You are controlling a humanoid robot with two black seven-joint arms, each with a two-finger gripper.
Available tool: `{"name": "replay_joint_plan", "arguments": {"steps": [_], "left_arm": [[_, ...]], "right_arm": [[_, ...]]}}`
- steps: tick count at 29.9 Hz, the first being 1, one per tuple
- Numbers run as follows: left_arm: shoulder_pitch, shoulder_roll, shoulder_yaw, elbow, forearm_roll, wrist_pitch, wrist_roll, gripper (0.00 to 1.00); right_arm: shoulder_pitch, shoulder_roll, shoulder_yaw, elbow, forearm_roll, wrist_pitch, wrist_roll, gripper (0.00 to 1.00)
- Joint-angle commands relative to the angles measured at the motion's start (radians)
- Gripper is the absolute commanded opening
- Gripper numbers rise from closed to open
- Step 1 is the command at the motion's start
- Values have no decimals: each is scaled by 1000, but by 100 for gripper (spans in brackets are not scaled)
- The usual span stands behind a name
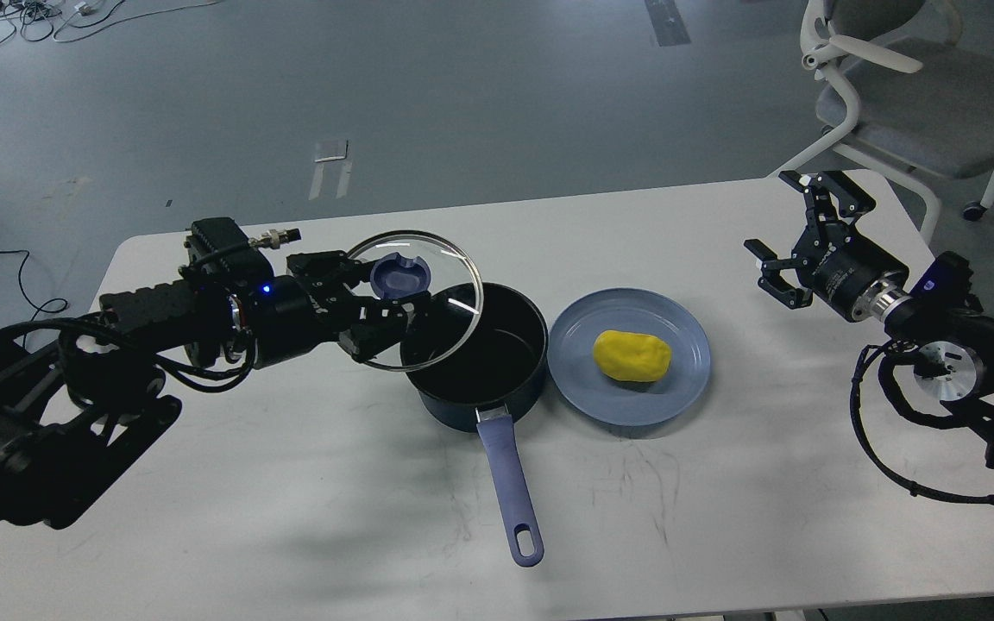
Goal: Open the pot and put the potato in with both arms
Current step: 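Lift the glass lid off the saucepan with the left gripper, then set the lid on the table beside the pan and raise left gripper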
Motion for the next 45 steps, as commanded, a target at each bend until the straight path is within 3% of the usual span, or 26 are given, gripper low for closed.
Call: {"name": "replay_joint_plan", "arguments": {"steps": [1, 6, 12, 17, 22, 35, 41, 45], "left_arm": [[32, 81, 22, 2, -49, 58, 0, 43], [93, 126, 42, 33, -145, 113, 0, 43], [147, 107, 47, 175, -274, 124, 0, 44], [154, 46, 74, 301, -278, 188, 0, 45], [182, 9, 86, 350, -284, 242, 0, 45], [219, -18, 86, 393, -284, 247, 0, 49], [233, -32, 86, 416, -284, 248, 0, 56], [234, -45, 86, 422, -284, 257, 0, 76]], "right_arm": [[0, -1, 0, 0, 0, 0, 0, 100], [-1, 0, -2, 0, 0, 0, 0, 100], [-8, 6, -2, 0, 0, 0, 0, 100], [-15, 5, -2, 1, 0, 0, 0, 100], [-18, 6, -2, 1, 0, 0, 0, 100], [-21, 6, -2, 1, 0, 0, 0, 100], [-21, 6, -2, 1, 0, 0, 0, 100], [-21, 6, -2, 1, 0, 0, 0, 100]]}}
